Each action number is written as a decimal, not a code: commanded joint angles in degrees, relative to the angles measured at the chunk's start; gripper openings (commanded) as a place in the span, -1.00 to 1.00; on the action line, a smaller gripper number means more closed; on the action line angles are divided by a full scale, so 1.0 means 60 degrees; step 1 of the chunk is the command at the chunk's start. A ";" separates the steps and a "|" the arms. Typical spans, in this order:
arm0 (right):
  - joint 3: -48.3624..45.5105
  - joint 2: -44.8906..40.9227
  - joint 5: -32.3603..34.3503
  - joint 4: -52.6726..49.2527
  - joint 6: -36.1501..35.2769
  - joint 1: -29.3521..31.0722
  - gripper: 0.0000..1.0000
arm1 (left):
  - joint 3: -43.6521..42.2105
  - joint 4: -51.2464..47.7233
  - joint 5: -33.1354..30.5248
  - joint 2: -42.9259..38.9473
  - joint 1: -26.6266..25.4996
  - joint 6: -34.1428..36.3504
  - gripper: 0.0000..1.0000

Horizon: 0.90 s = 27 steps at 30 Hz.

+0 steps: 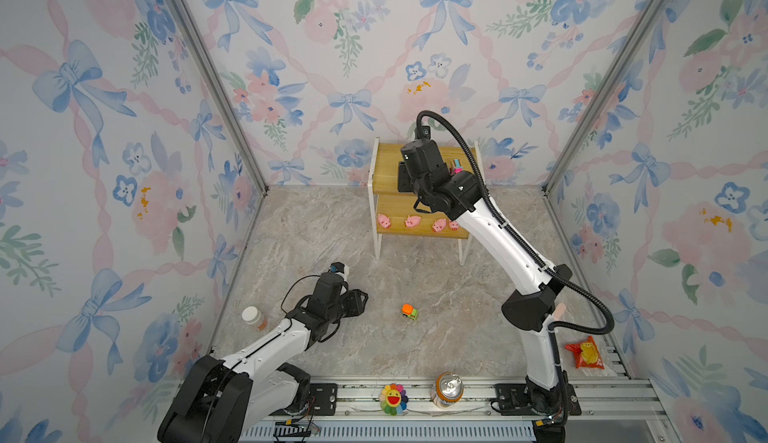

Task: Place and organize the plastic toys onto the shelf
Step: 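Lower the mixer truck beside the green-topped truck and open the right gripper, then move the right gripper back down to the second mixer truck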

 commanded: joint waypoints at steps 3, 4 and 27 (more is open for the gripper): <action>-0.1509 -0.2506 0.0085 -0.0294 -0.0865 0.0707 0.23 | 0.0131 0.0170 0.0082 -0.0071 -0.0048 0.0175 -0.03; -0.2067 -0.3016 0.0023 -0.0285 -0.0862 0.0774 0.25 | 0.0111 0.0170 0.0066 -0.0073 -0.0049 0.0181 -0.03; -1.3138 -0.4829 -0.3992 0.3180 0.0068 0.2075 0.32 | 0.0154 -0.0078 0.0051 -0.0276 -0.0063 -0.0066 -0.03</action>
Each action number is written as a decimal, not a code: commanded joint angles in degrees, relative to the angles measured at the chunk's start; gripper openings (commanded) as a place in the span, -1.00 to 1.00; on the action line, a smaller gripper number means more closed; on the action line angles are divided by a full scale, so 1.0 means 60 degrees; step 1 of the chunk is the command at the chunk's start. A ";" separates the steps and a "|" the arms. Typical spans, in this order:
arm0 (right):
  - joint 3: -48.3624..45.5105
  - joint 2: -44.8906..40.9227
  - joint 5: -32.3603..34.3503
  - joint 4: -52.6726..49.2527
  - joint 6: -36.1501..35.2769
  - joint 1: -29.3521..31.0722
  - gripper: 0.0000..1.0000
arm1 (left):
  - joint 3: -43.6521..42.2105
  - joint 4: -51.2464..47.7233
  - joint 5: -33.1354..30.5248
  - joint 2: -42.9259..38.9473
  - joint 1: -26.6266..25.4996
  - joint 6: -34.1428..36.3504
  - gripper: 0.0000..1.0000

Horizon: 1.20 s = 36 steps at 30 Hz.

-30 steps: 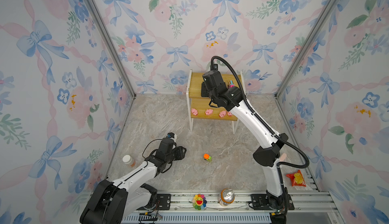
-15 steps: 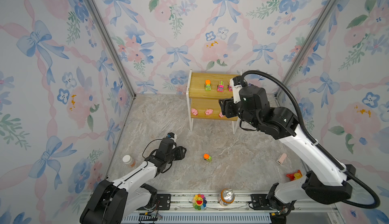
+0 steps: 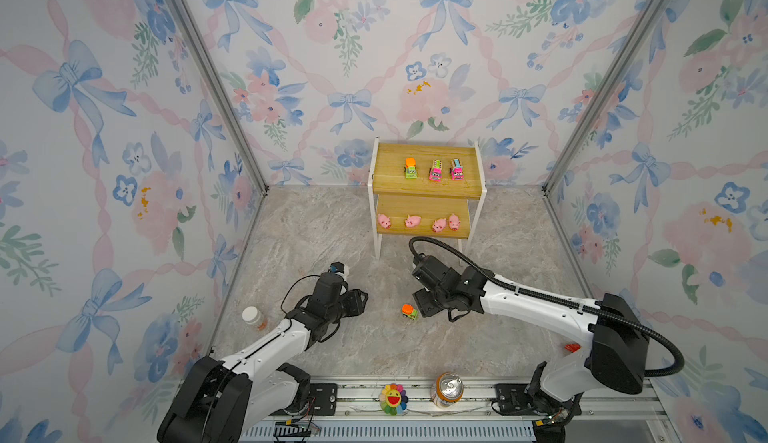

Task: Place and organize the plastic toys onto the shelf

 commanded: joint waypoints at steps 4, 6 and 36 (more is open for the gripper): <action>0.0471 0.0979 -0.1079 0.0917 -0.1423 0.0393 0.31 | 0.0219 -0.0218 -0.0007 -0.0267 -0.0064 -0.0041 -0.03; 0.0781 0.1551 -0.1212 0.0602 -0.1966 0.0500 0.31 | 0.0221 -0.0249 -0.0033 -0.0288 -0.0064 -0.0072 -0.03; 0.2114 0.3581 -0.1979 -0.0448 -0.0994 -0.0147 -0.35 | 0.0173 -0.0304 -0.0294 -0.0237 -0.0188 -0.0219 -0.03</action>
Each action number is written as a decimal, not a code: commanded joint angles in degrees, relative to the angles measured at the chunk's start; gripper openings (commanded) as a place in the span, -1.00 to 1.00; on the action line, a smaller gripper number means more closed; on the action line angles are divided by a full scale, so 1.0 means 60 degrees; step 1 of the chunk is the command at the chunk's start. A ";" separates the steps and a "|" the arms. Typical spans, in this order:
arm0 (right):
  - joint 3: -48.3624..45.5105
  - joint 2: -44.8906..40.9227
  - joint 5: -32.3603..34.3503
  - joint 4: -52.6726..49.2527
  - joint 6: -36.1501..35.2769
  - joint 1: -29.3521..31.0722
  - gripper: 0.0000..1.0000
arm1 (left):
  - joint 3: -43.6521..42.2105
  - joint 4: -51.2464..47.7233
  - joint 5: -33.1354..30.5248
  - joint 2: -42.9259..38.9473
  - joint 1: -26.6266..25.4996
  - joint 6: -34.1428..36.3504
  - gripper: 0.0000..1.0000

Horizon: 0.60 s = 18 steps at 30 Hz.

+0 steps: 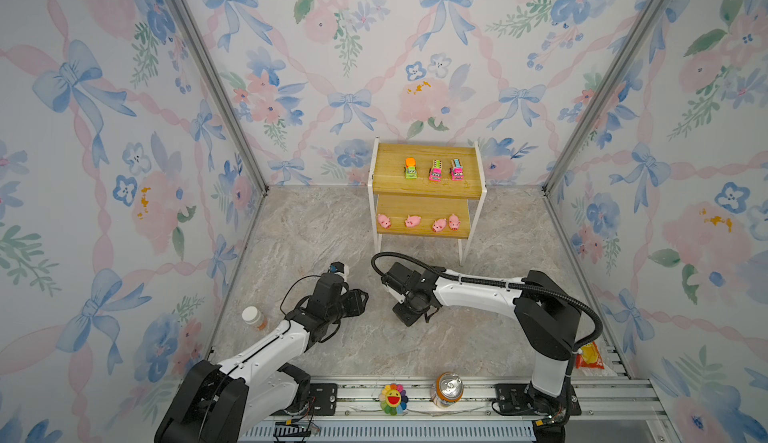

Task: Place and organize the plastic toys onto the shelf

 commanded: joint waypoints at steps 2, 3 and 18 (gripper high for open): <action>0.0559 0.0325 -0.0553 0.0020 0.1491 -0.0309 -0.38 | 0.0110 -0.0175 -0.0191 -0.0101 -0.0069 -0.0098 -0.03; 0.0632 0.0345 -0.0658 0.0232 0.1835 -0.0342 -0.38 | 0.0089 -0.0186 -0.0211 -0.0128 -0.0079 -0.0118 -0.03; 0.2801 0.1658 -0.0196 0.0575 0.4855 -0.0380 0.11 | -0.0042 -0.0149 -0.0908 -0.0498 -0.0696 0.0116 0.04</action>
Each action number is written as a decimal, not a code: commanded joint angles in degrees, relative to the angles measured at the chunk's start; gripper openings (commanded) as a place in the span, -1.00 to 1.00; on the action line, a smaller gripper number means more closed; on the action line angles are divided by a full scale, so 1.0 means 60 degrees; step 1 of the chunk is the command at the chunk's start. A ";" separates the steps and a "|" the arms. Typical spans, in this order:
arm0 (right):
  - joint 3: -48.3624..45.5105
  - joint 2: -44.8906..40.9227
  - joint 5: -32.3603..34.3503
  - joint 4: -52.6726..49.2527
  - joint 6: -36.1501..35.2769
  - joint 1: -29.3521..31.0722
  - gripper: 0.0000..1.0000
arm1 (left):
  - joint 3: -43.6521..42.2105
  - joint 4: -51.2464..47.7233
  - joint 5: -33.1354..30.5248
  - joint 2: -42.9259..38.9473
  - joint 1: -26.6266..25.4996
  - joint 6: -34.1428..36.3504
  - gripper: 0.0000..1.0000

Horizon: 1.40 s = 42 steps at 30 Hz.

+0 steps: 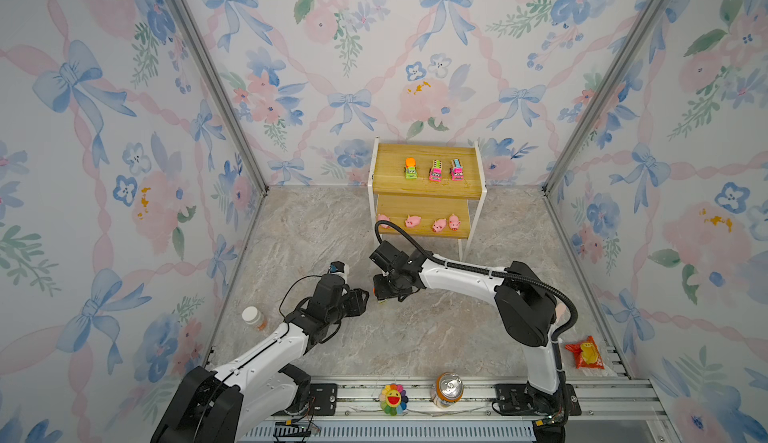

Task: Place and organize the plastic toys onto the shelf

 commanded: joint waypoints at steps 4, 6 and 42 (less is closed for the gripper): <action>-0.0054 -0.0269 0.0266 -0.0119 0.0526 -0.0146 0.18 | -0.0186 0.0064 -0.0869 -0.0204 -0.0751 0.0185 0.07; -0.0447 -0.0744 0.0390 -0.0059 0.0529 -0.0226 0.22 | -0.0304 0.0246 -0.1112 -0.0252 -0.0985 0.0069 0.08; 0.0187 -0.0292 -0.0126 -0.0553 -0.1923 0.0266 -0.06 | -0.0793 0.0055 -0.1136 -0.1015 -0.0674 -0.0863 0.08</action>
